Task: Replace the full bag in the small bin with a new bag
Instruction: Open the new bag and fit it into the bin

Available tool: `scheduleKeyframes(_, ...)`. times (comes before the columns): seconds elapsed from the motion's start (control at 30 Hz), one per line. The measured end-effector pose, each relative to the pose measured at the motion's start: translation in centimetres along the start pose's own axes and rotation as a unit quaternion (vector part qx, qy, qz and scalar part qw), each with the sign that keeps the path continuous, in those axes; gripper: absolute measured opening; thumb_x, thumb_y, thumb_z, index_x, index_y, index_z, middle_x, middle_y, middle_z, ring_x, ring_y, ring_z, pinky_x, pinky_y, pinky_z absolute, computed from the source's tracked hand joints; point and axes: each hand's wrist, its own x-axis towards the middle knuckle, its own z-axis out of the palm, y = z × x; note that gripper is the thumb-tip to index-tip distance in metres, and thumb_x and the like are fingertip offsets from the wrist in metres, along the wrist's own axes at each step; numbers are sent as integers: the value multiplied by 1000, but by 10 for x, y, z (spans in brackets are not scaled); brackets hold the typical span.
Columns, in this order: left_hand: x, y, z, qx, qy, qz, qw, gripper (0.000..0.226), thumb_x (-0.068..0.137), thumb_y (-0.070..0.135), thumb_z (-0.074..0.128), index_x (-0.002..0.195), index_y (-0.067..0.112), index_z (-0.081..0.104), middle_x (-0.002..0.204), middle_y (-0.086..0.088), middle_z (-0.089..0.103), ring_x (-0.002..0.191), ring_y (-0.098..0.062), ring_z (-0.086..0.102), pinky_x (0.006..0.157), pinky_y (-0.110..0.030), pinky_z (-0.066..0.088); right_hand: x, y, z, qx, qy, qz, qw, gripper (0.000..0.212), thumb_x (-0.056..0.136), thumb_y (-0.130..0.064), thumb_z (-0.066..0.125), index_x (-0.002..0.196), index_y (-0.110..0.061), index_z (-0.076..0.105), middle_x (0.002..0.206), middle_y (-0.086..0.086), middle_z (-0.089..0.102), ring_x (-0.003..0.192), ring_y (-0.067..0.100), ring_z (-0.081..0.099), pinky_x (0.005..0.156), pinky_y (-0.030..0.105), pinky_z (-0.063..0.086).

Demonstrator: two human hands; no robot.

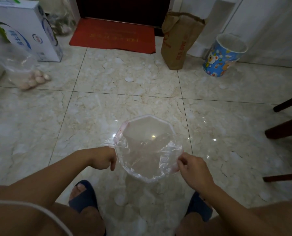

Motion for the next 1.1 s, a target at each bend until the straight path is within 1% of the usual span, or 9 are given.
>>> scheduleKeyframes(0.13,5,0,-1,-8,12,-18,1000,43,83,-11,40,96,10,76,114,-2,68,93,-5,55,82,-14,41,8,-4,2,-13,22,18,1000,15,94,-19,57,106,-15,66,87,0,70,73,14,65,68,35,57)
scheduleKeyframes(0.3,12,3,7,15,41,-17,999,35,87,-5,43,97,8,74,113,-2,66,106,-15,59,91,-22,44,24,-5,2,31,68,17,997,29,93,-9,57,121,-10,62,117,2,59,96,13,58,82,23,45)
scheduleKeyframes(0.4,16,6,17,38,21,-11,999,39,90,0,42,117,14,67,130,-2,59,119,-18,54,98,-27,44,34,-5,2,80,89,70,990,32,90,-2,58,120,-11,64,116,1,60,96,7,54,85,17,40)
scheduleKeyframes(0.47,17,9,23,50,8,-9,999,39,90,4,43,122,15,61,129,-4,59,116,-20,55,96,-29,45,35,-2,3,93,84,92,988,36,90,1,58,122,-13,63,115,-3,58,99,6,55,88,17,42)
scheduleKeyframes(0.6,16,11,27,76,43,10,996,23,84,6,44,97,7,63,99,-10,65,87,-22,58,76,-30,47,36,7,0,154,91,136,974,30,91,0,57,115,-17,67,106,-6,65,91,4,61,82,19,50)
scheduleKeyframes(0.7,15,8,26,118,87,40,988,19,78,15,46,78,5,62,80,-10,64,73,-22,58,69,-33,52,49,15,-6,241,93,222,940,25,86,-1,65,99,-20,73,94,-6,71,87,8,66,86,32,57)
scheduleKeyframes(0.83,8,13,17,147,136,76,977,22,77,24,46,58,13,51,57,0,50,51,-14,44,55,-25,41,71,19,-15,288,87,280,912,14,80,-6,73,88,-17,76,85,0,74,80,16,69,79,34,59)
scheduleKeyframes(0.93,4,14,10,137,203,102,964,27,77,27,46,53,13,47,49,3,38,42,-12,32,51,-26,37,84,16,-19,298,67,286,908,10,82,-11,74,91,-10,75,84,5,74,69,15,69,58,22,50)
scheduleKeyframes(1.1,9,10,10,105,307,110,940,33,82,34,45,55,15,51,47,1,49,40,-15,43,47,-23,32,102,16,-14,246,51,299,921,20,83,-30,74,70,-15,70,75,6,73,63,19,70,57,27,51)
